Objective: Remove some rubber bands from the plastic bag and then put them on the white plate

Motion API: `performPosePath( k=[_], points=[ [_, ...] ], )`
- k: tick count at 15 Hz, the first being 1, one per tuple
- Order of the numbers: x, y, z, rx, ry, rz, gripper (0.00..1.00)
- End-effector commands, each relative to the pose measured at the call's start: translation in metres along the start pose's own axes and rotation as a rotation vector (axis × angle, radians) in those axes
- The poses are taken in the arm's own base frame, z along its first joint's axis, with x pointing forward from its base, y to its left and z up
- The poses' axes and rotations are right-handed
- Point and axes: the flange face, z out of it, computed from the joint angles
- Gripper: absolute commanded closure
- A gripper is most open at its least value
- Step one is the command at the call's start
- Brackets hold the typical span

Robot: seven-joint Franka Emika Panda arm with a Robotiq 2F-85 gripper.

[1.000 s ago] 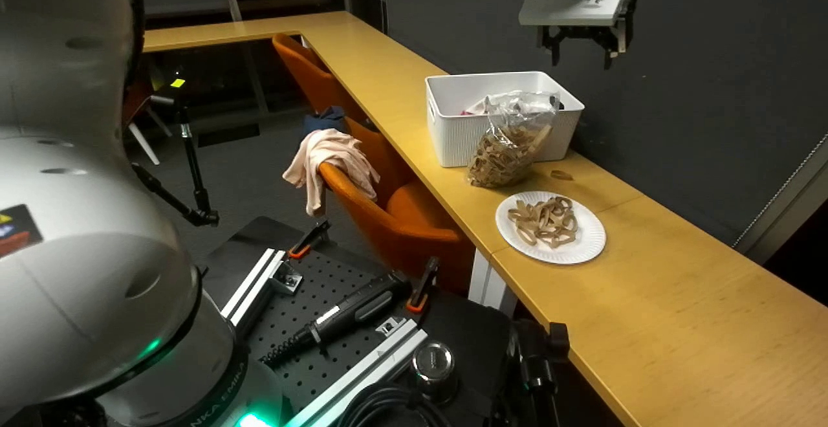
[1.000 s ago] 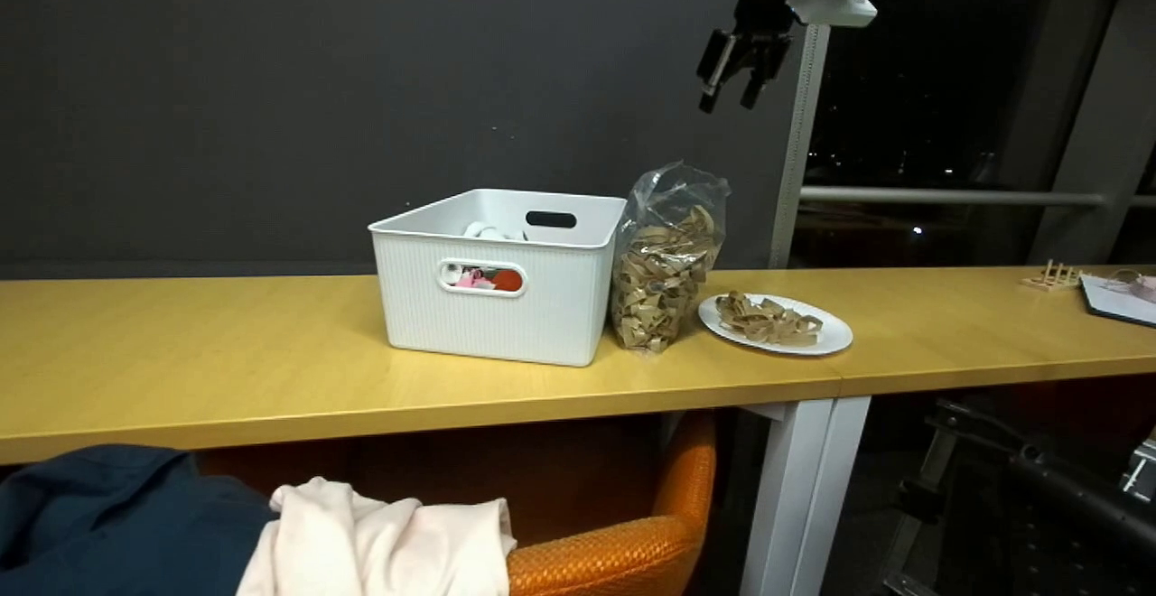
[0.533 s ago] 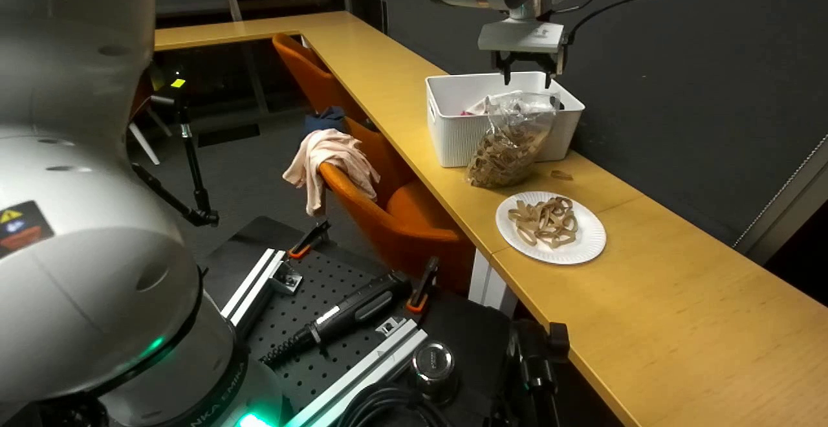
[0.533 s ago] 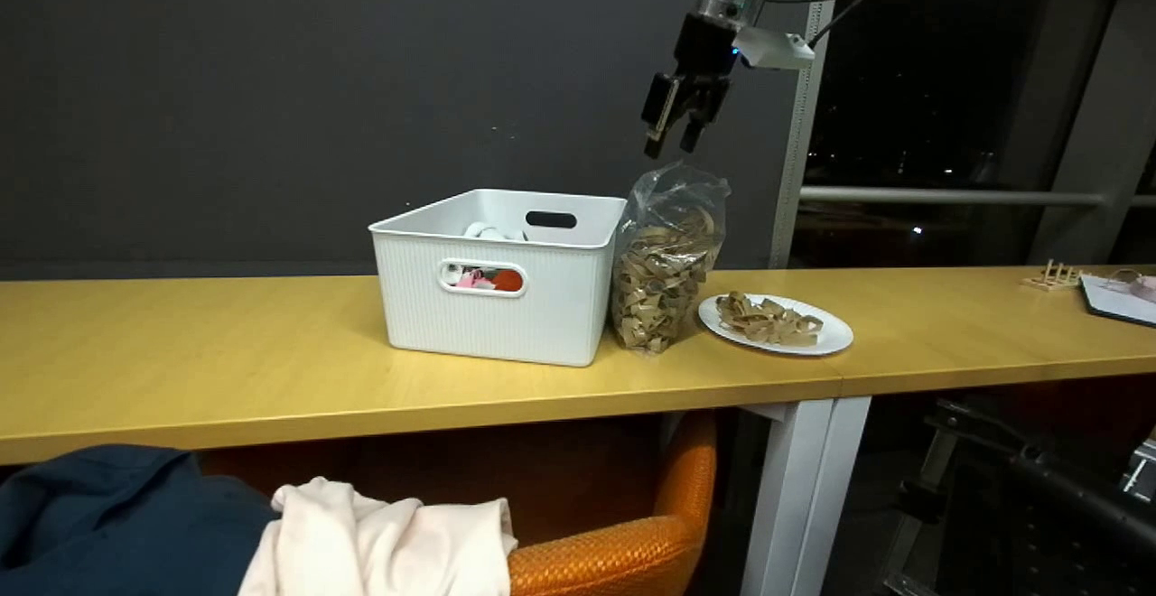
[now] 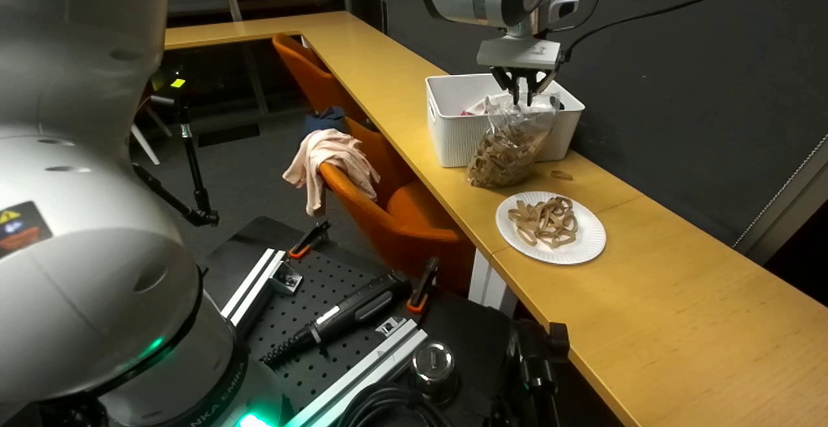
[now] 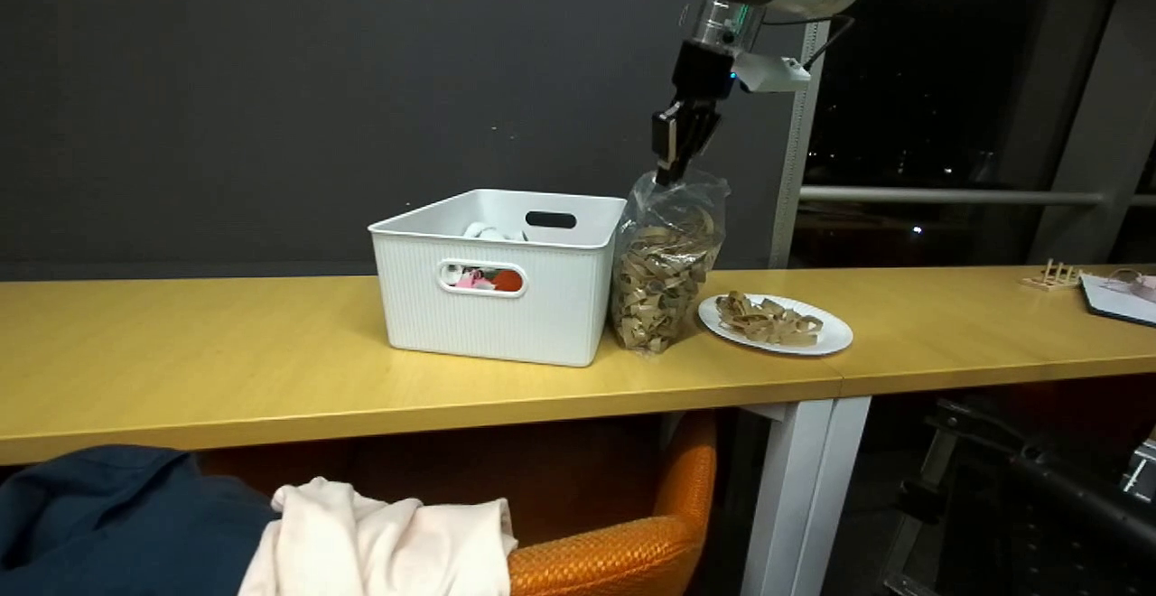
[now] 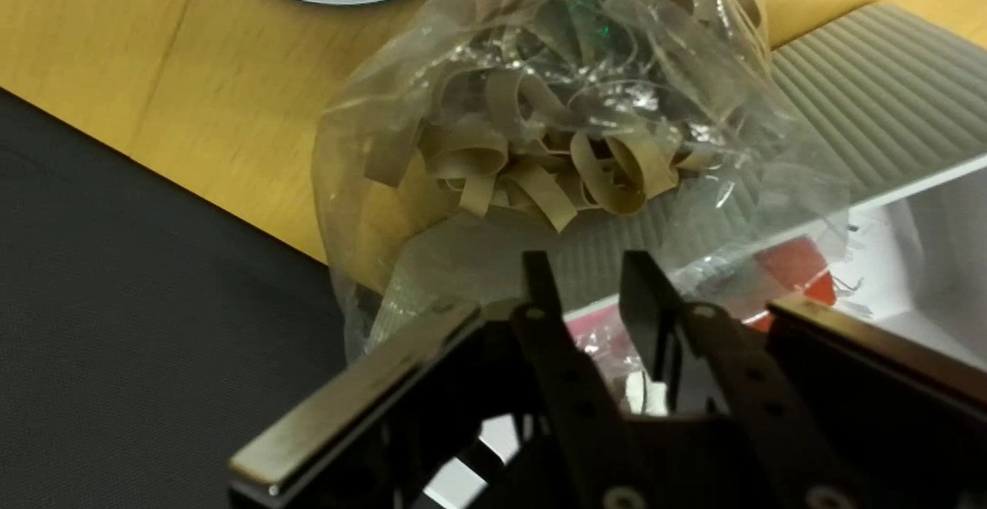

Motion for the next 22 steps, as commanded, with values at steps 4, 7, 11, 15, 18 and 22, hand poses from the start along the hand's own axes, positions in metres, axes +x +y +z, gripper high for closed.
performPosePath(
  k=[4,7,11,15,18,22],
  points=[
    [-0.008,0.018,0.029,-0.009,-0.063,0.014,1.00],
    [-0.007,0.020,0.051,-0.007,-0.091,0.015,1.00],
    [-0.004,0.010,0.071,0.020,-0.092,-0.053,1.00],
    [-0.008,0.002,0.081,0.047,-0.119,-0.092,0.99],
    [-0.016,-0.005,0.074,0.050,-0.122,-0.102,0.67],
    [-0.012,-0.002,0.090,0.079,-0.174,-0.116,0.40]
  ],
)
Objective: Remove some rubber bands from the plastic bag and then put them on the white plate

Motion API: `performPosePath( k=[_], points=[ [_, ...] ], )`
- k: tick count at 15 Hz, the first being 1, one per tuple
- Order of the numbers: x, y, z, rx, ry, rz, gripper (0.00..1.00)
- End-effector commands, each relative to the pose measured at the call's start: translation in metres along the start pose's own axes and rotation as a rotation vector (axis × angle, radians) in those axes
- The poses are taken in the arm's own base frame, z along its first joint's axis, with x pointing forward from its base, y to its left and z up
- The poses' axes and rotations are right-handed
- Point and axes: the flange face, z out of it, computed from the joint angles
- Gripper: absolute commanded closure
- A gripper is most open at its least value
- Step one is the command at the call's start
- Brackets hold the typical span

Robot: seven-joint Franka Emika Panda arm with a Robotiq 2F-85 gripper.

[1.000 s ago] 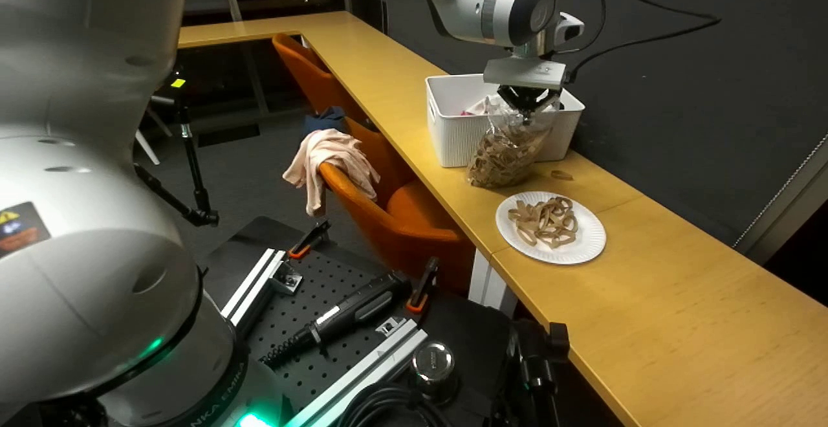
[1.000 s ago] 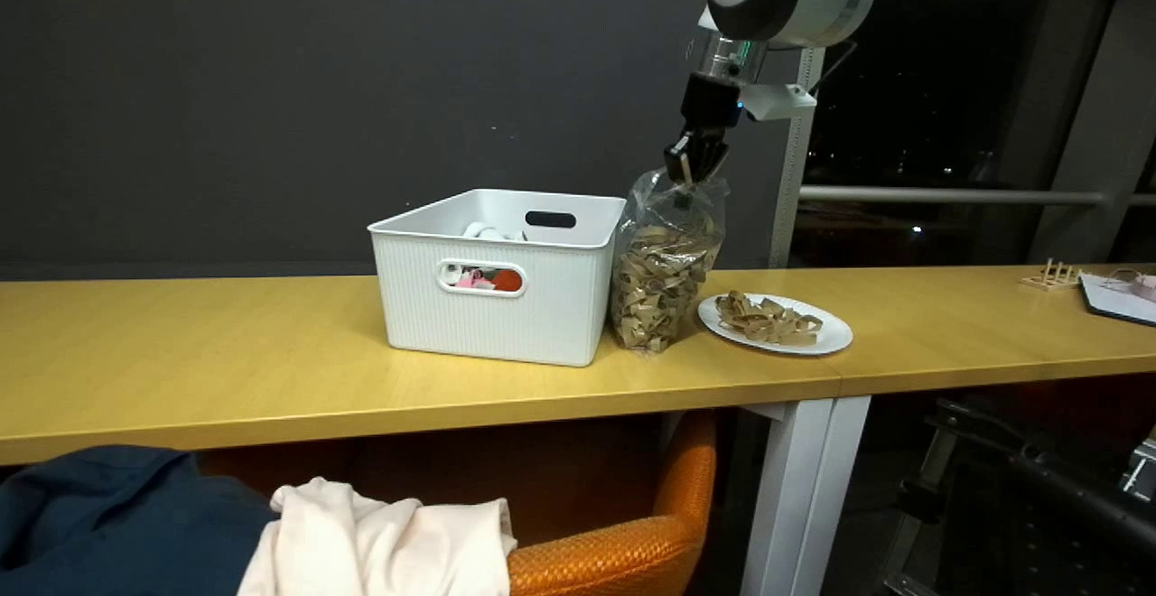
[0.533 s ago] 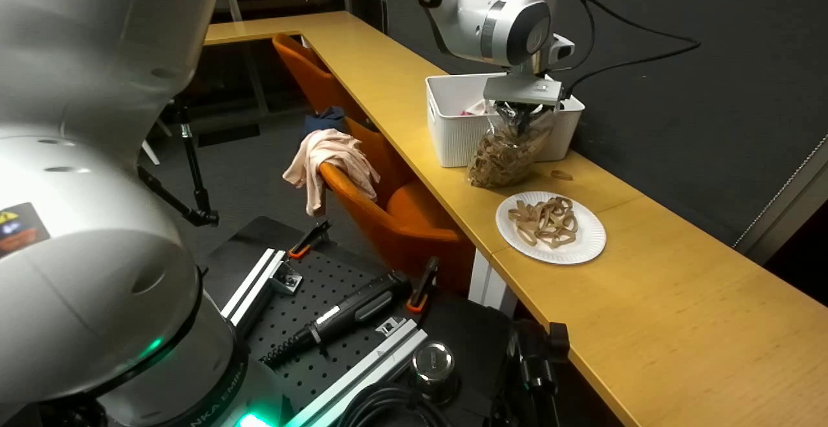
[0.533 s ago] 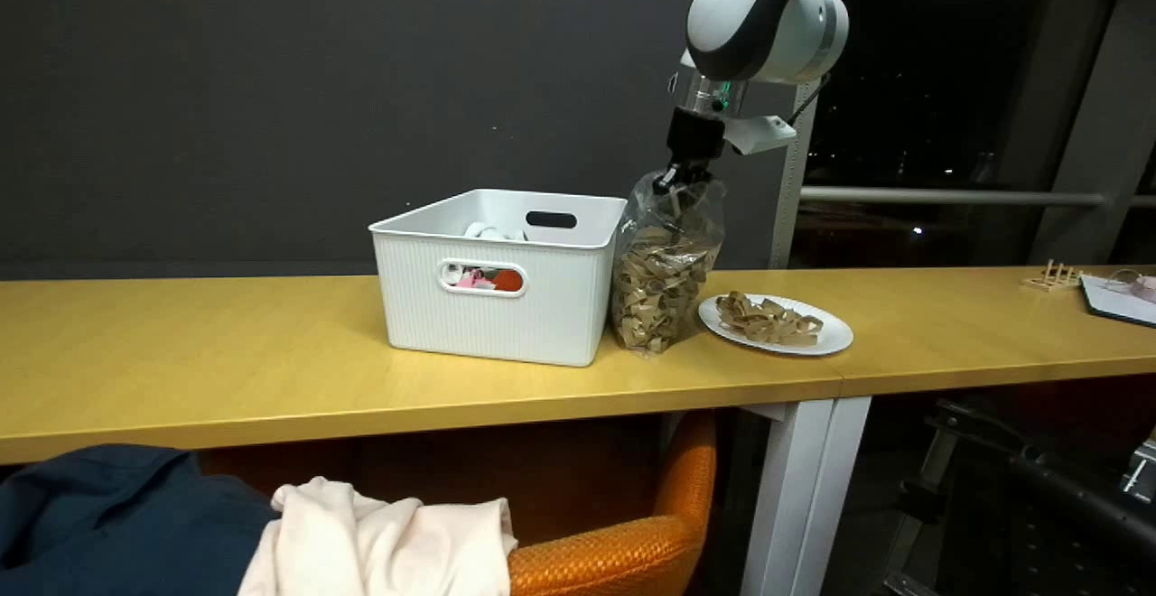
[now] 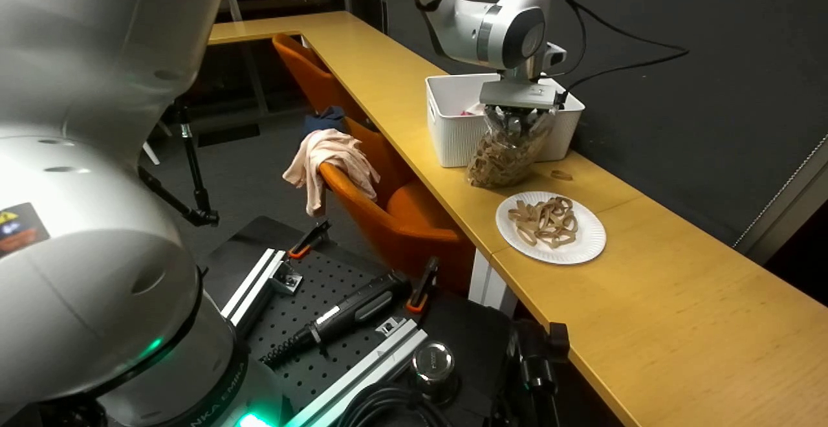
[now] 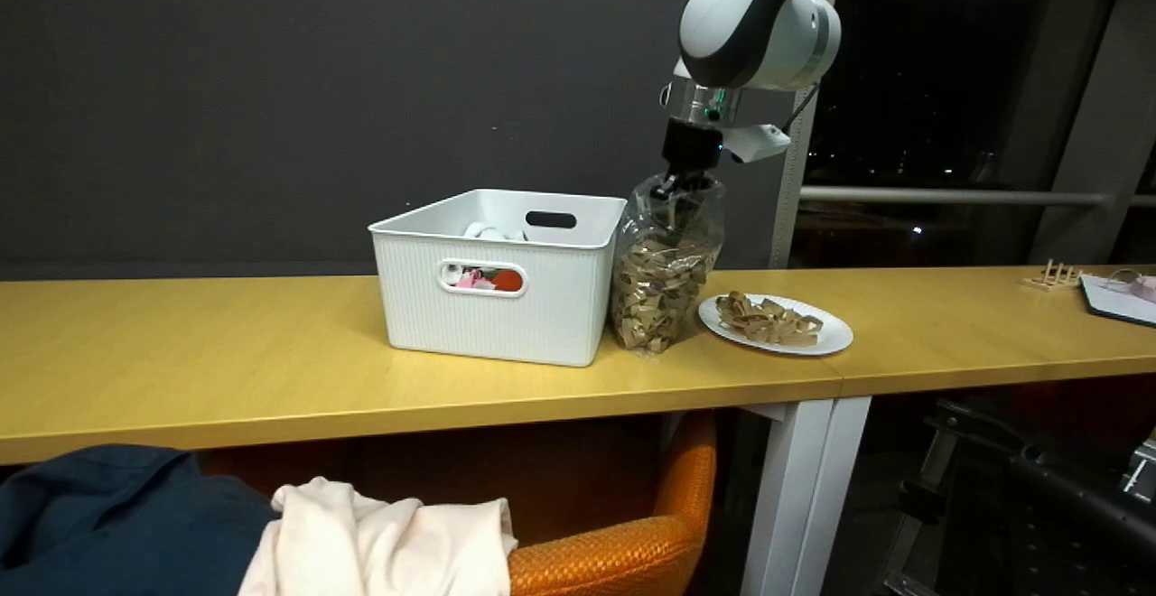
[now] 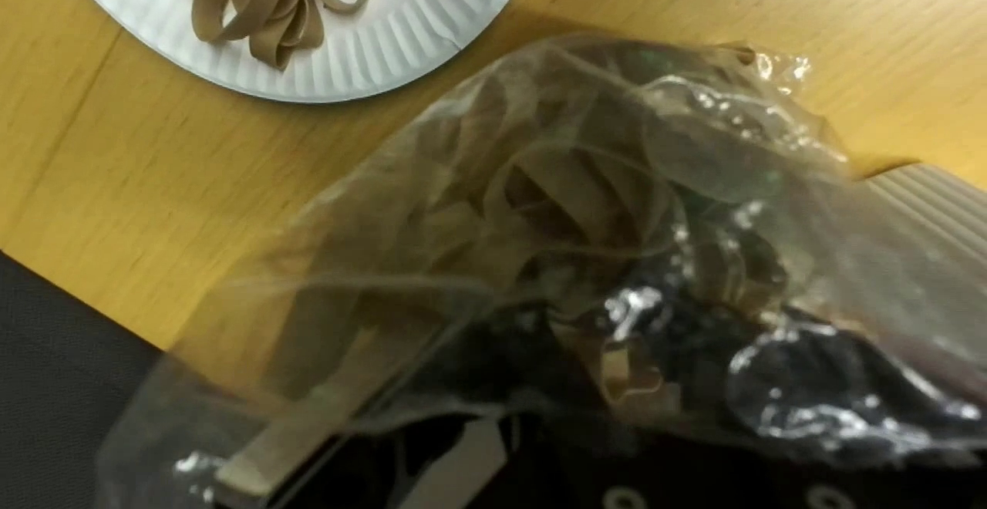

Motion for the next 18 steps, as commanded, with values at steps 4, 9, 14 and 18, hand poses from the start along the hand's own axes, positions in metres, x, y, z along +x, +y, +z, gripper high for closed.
performPosePath(
  k=[4,9,14,18],
  points=[
    [0.009,0.007,0.019,0.054,-0.094,-0.035,0.16],
    [0.017,0.012,0.033,0.054,-0.122,-0.042,0.28],
    [0.022,0.016,0.035,0.053,-0.111,-0.024,0.63],
    [0.019,0.016,0.023,0.046,-0.116,0.015,0.92]
  ],
)
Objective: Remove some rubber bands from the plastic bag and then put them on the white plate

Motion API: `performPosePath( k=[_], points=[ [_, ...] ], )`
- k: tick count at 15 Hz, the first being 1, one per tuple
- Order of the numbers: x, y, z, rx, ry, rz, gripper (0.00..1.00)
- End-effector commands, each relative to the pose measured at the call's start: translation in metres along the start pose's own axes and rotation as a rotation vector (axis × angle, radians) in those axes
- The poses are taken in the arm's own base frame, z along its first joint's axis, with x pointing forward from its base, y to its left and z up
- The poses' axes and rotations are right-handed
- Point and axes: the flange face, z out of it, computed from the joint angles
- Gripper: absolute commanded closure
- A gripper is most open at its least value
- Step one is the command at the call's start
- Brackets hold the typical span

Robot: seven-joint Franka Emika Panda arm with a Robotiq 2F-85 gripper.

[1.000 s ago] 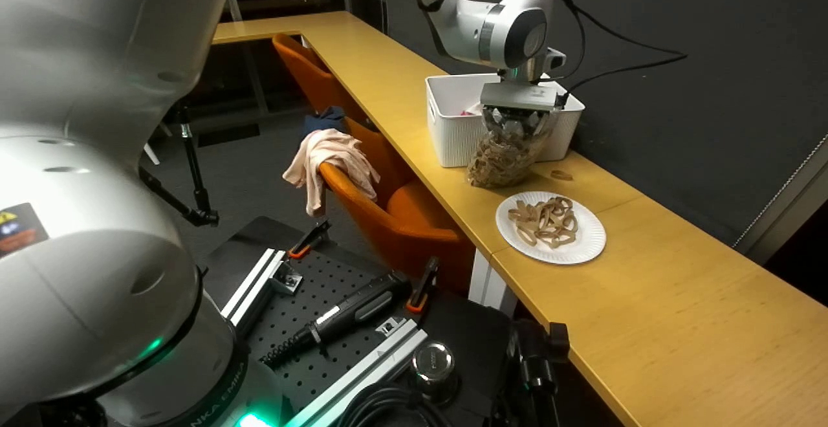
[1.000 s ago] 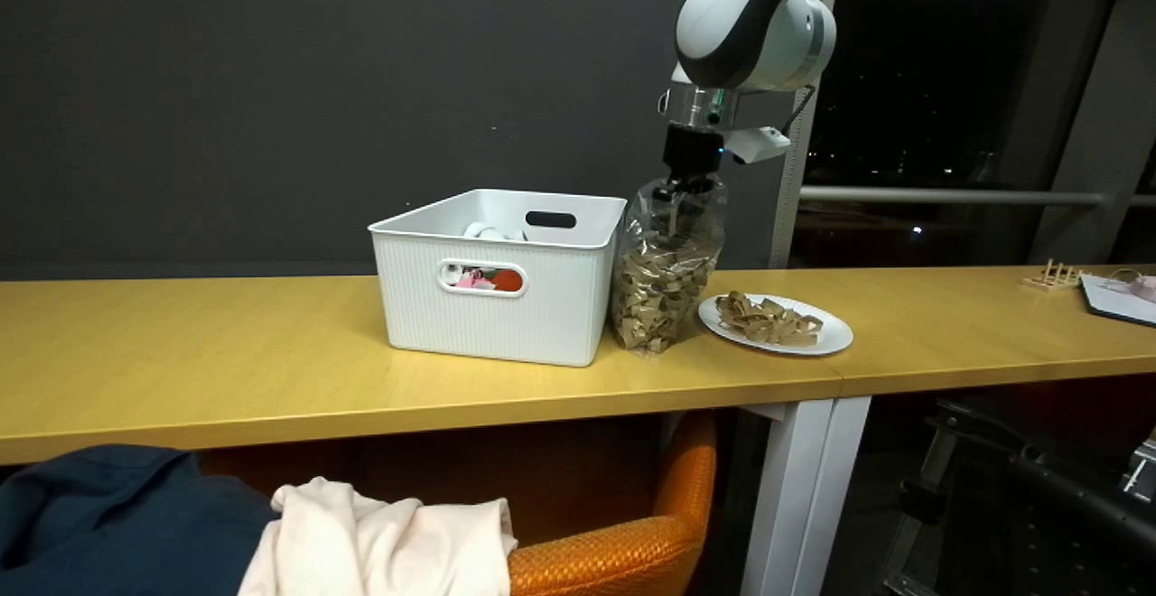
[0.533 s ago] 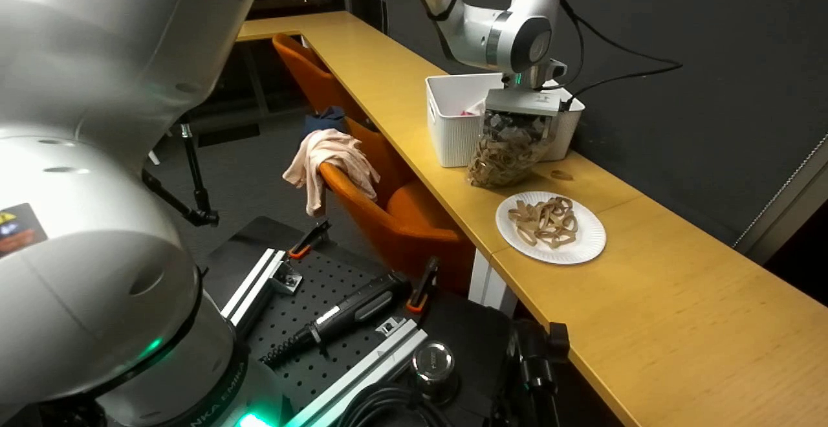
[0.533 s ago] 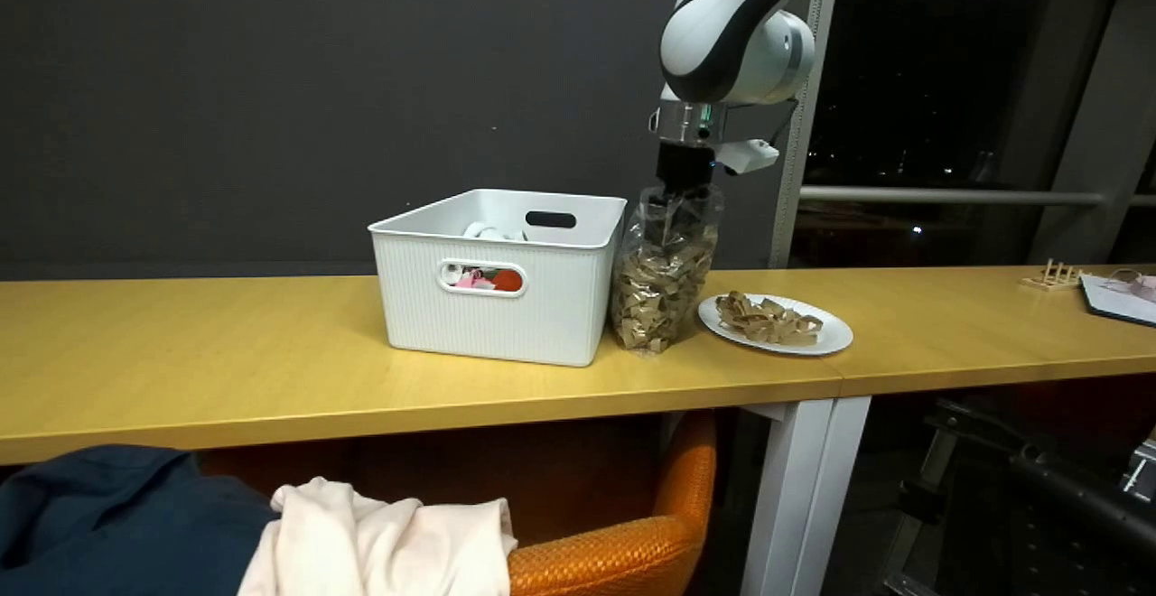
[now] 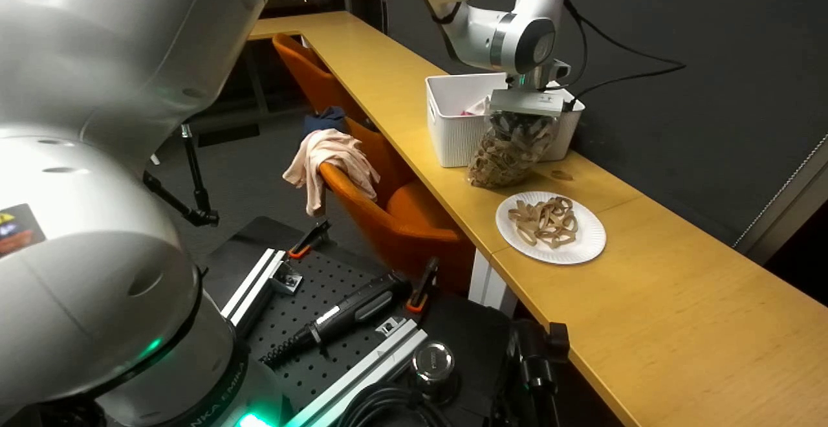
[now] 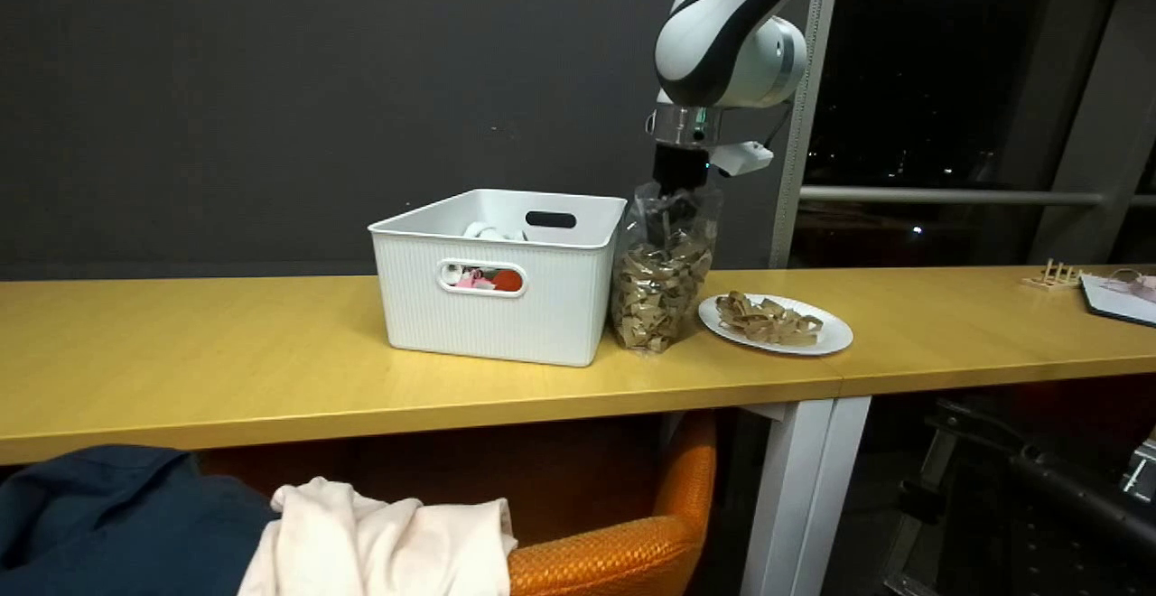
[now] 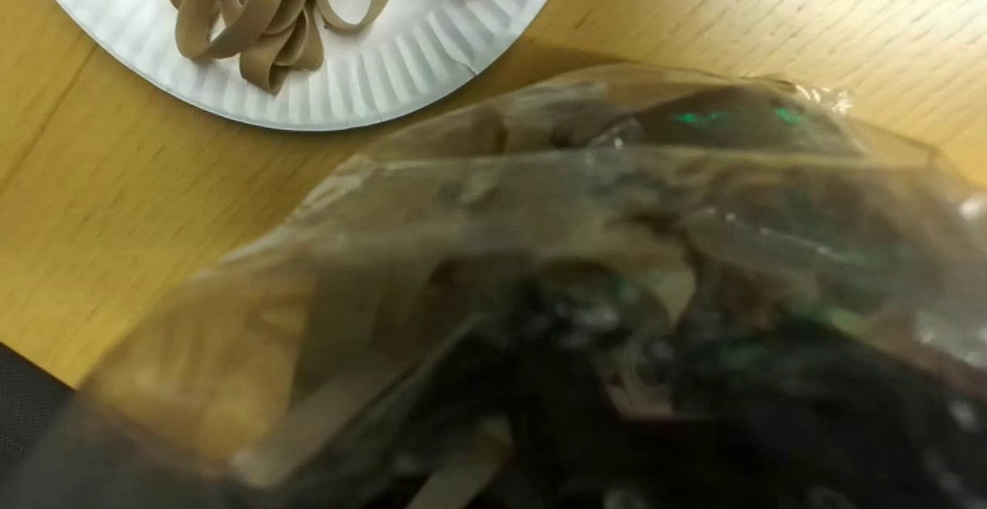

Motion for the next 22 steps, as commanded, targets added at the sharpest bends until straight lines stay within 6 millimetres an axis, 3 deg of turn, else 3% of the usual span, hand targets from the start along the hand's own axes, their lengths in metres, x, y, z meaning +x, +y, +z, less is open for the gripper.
performPosePath(
  k=[1,5,10,13,16,19,22],
  points=[
    [-0.002,0.001,-0.017,0.018,-0.012,0.049,0.98],
    [-0.012,0.002,-0.054,0.005,0.005,0.137,0.98],
    [-0.035,0.012,-0.125,-0.016,0.076,0.243,0.98],
    [-0.058,0.021,-0.170,-0.019,0.114,0.294,0.98],
    [-0.086,0.037,-0.201,-0.012,0.141,0.345,0.98],
    [-0.118,0.063,-0.210,0.002,0.142,0.414,0.98],
    [-0.141,0.094,-0.186,0.022,0.106,0.483,0.98]
  ],
)
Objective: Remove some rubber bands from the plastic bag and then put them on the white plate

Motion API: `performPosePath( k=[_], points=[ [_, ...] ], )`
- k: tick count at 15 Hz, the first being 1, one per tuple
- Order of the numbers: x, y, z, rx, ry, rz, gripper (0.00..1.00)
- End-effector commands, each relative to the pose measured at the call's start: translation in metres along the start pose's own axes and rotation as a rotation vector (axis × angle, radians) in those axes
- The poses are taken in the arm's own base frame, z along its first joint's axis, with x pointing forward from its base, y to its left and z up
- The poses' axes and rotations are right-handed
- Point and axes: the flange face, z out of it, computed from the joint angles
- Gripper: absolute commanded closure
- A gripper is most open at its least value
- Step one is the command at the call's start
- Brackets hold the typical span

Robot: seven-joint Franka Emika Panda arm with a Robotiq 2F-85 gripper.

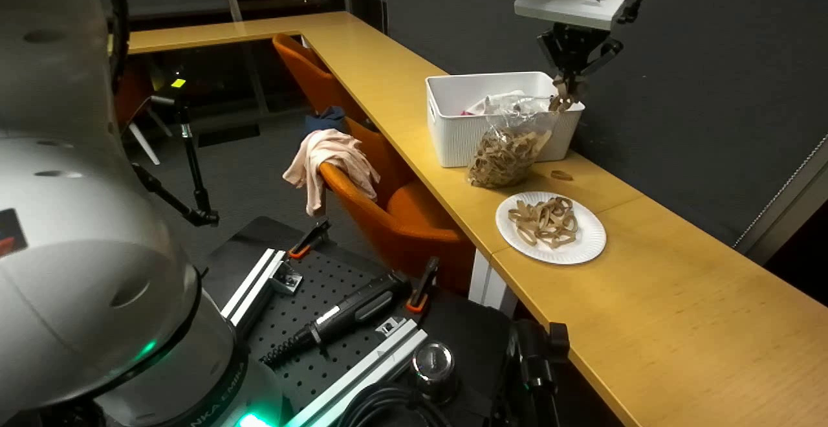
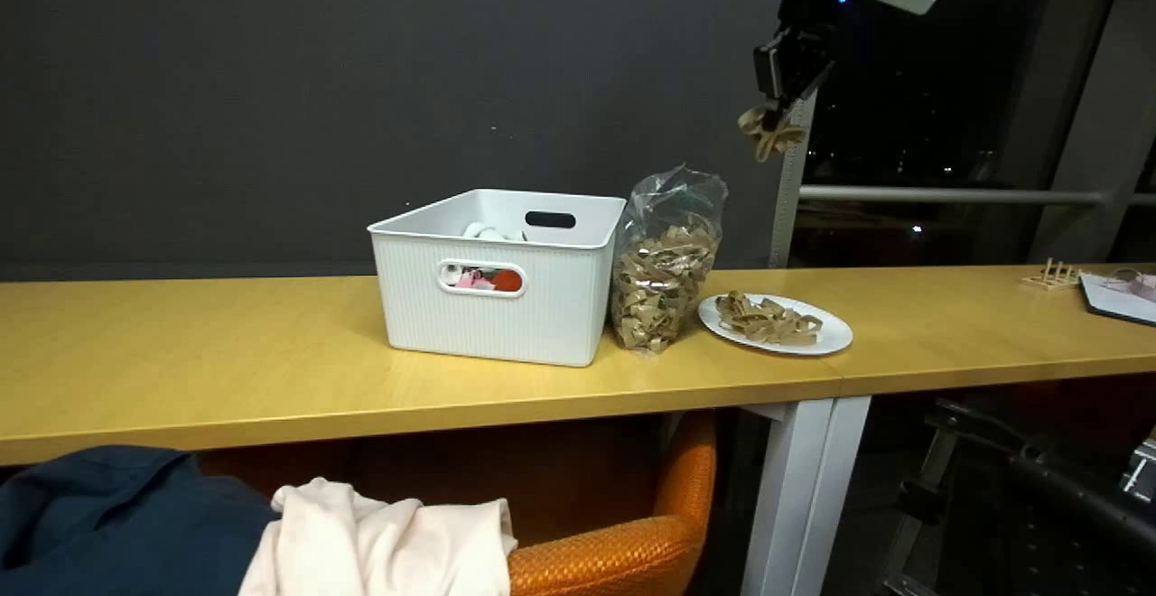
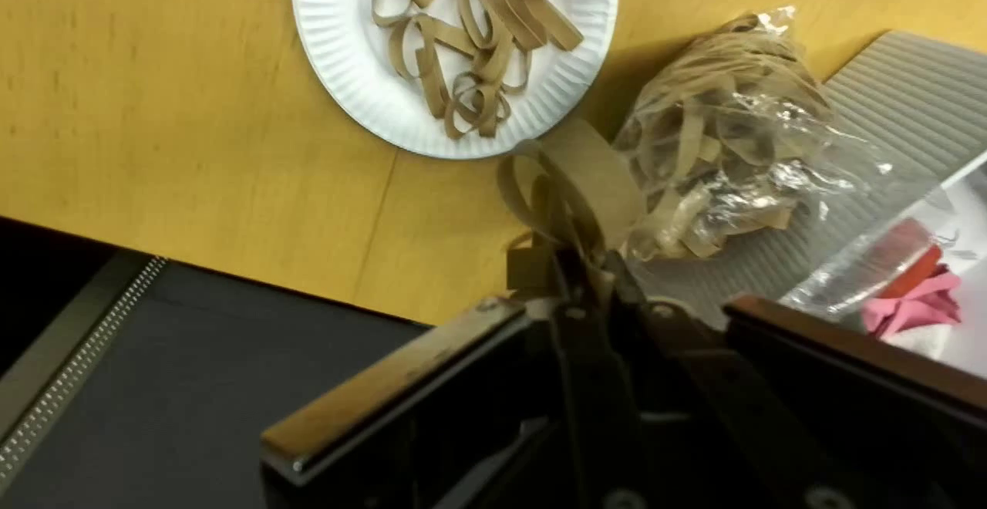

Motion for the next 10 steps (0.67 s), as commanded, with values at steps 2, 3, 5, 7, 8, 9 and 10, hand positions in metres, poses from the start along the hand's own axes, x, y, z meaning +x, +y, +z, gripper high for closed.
performPosePath(
  k=[2,3,5,7,8,9,10],
  points=[
    [-0.017,0.043,0.046,0.016,-0.081,0.082,0.98],
    [-0.018,0.048,0.063,0.015,-0.105,0.102,0.98],
    [-0.019,0.057,0.100,0.010,-0.142,0.129,0.98],
    [-0.018,0.056,0.137,0.006,-0.176,0.119,0.98],
    [-0.017,0.053,0.152,0.009,-0.183,0.109,0.98],
    [-0.018,0.049,0.163,0.016,-0.192,0.102,0.98],
    [-0.018,0.046,0.172,0.015,-0.193,0.102,0.98]
  ],
)
